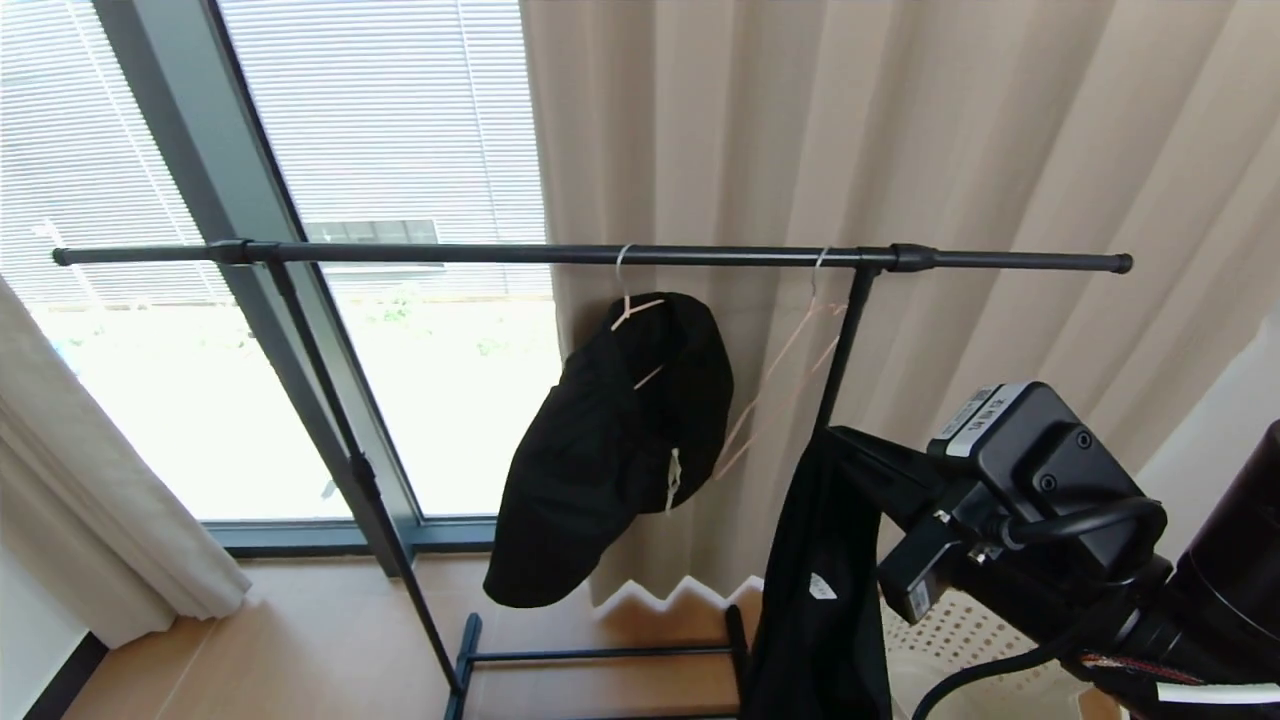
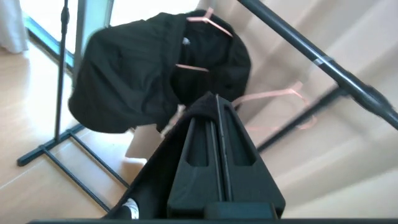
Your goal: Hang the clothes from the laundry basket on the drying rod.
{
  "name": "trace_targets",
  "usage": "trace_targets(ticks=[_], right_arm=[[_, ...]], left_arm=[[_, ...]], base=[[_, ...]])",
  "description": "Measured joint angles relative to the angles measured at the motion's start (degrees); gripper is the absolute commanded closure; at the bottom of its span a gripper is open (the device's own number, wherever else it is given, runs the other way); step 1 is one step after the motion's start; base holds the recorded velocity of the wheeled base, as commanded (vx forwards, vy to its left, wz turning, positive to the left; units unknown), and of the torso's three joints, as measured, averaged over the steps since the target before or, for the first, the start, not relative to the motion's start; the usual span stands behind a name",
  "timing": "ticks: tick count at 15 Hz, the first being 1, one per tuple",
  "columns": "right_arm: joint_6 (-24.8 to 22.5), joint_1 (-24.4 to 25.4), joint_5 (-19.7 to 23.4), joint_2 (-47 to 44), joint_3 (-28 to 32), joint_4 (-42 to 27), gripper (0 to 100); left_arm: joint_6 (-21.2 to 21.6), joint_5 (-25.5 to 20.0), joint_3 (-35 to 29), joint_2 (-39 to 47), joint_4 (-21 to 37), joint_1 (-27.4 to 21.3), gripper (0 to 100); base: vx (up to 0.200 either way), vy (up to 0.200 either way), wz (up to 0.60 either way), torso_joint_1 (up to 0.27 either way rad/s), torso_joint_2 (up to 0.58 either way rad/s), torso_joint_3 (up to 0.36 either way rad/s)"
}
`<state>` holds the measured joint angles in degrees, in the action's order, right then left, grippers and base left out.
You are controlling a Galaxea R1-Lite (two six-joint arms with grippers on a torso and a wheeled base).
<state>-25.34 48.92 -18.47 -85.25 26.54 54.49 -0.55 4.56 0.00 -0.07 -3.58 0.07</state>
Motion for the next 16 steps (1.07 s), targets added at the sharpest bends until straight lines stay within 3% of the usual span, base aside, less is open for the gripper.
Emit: trace_targets(ticks=[11,14,16], right_arm=[[-0.2,0.3,-0.7,-1.0,-2.3,4.7,100],[0.3,0.3,-7.1,-2.6,0.2,4.0,100],[2.1,0.1,-10.5,-3.1,3.1,0.7,100]], left_arm=[[0.3,-0.1,0.0,2.5,0.5,-0.1,0],[-0.1,-0.6,0.0,10.1,0.5,-2.5,0],[-4.8,-1.5,-1.6,17.7,0.4,-5.4,0]], base=[[0.0,0.0,0.0,0.0,0.0,0.0],[0.0,0.0,0.0,0.0,0.0,0.0],[0.0,0.0,0.0,0.0,0.0,0.0]])
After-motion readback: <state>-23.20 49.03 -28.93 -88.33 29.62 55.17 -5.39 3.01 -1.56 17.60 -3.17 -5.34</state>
